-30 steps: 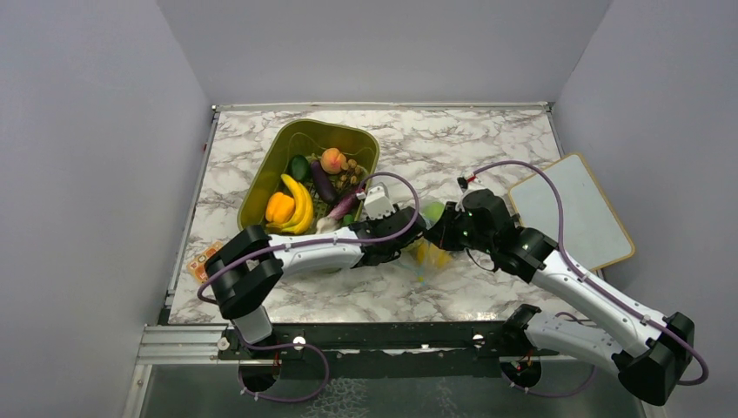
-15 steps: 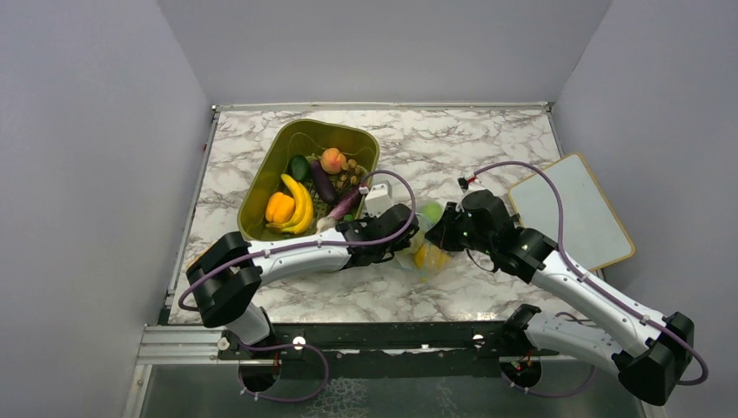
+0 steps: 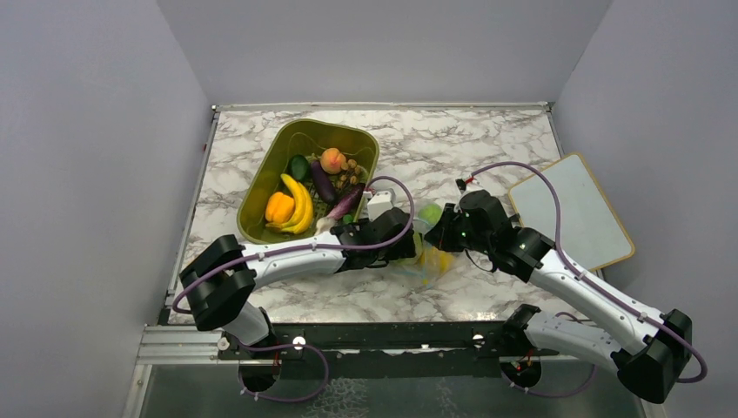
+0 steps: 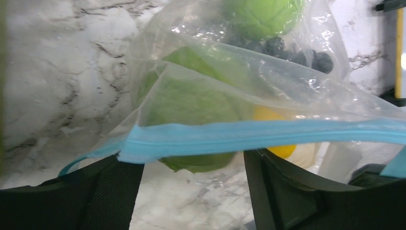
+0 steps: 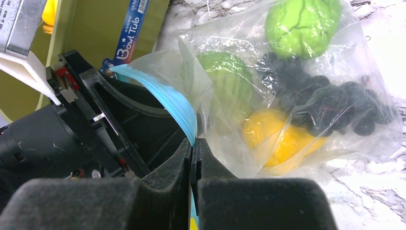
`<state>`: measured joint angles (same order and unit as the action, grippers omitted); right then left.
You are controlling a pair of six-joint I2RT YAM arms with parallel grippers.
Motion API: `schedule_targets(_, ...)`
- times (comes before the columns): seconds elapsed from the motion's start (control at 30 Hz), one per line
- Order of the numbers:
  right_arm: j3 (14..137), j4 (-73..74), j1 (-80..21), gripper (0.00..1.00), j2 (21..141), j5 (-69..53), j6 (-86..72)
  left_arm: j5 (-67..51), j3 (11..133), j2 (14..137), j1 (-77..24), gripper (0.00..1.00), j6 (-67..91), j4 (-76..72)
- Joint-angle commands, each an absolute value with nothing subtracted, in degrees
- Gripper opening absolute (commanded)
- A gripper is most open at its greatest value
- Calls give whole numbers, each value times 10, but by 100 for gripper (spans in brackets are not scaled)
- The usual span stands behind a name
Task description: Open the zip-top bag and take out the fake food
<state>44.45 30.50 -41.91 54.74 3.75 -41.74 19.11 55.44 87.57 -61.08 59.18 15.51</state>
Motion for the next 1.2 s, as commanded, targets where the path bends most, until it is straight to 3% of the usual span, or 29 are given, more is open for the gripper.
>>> schedule_targets(0.0, 442, 308, -421, 1, 544, 35, -416, 178, 563, 896, -607, 80, 611, 148)
schedule_targets(0.23, 452, 319, -421, 1, 545, 40, -409, 207, 569, 907, -605, 99, 640, 78)
schedule_targets(0.5, 449, 324, -421, 1, 541, 40, -411, 222, 591, 938, -594, 97, 654, 85)
schedule_targets(0.77, 445, 326, -421, 1, 536, 43, -414, 218, 588, 950, -592, 74, 656, 89)
schedule_targets(0.93, 444, 325, -421, 1, 536, 46, -415, 206, 577, 930, -592, 45, 650, 83)
schedule_targets(1.17, 443, 324, -421, 1, 543, 48, -411, 163, 570, 896, -589, 35, 602, 94)
